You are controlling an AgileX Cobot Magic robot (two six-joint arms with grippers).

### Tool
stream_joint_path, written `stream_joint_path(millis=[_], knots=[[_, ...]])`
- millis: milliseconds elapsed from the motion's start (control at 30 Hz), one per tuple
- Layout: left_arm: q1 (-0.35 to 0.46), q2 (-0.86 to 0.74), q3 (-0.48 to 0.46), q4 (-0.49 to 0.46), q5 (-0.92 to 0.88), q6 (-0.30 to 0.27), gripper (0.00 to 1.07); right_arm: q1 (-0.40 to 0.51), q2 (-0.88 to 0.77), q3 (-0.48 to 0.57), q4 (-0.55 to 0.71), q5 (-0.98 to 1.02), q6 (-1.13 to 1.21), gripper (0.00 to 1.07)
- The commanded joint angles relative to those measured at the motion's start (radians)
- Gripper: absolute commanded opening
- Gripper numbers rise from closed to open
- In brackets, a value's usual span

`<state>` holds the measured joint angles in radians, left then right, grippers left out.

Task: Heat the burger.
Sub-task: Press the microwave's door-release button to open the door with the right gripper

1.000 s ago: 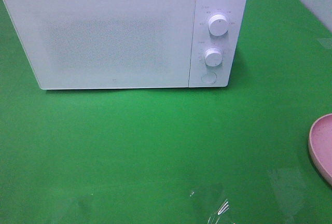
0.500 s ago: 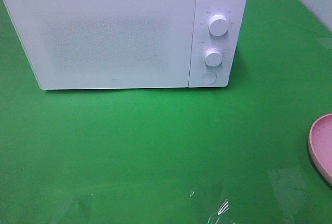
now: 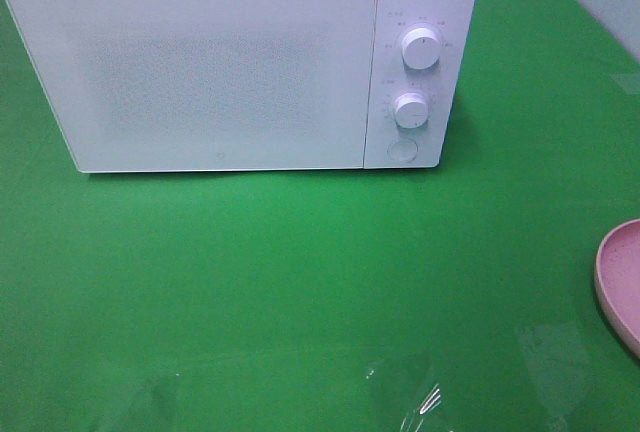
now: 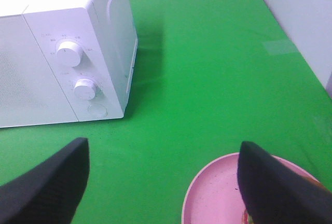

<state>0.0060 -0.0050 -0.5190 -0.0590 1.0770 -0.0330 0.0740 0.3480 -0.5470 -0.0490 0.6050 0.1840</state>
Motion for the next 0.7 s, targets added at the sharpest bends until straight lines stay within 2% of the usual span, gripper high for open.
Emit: stream_joint_path(millis=[33, 700], knots=[[0.0, -0.022, 0.003, 0.002, -0.01, -0.002, 0.99, 0.002, 0.071, -0.007, 0.0, -0.071, -0.008, 0.76], [0.0, -0.022, 0.003, 0.002, -0.01, -0.002, 0.99, 0.002, 0.479, -0.006, -0.025, -0.344, -0.008, 0.76]])
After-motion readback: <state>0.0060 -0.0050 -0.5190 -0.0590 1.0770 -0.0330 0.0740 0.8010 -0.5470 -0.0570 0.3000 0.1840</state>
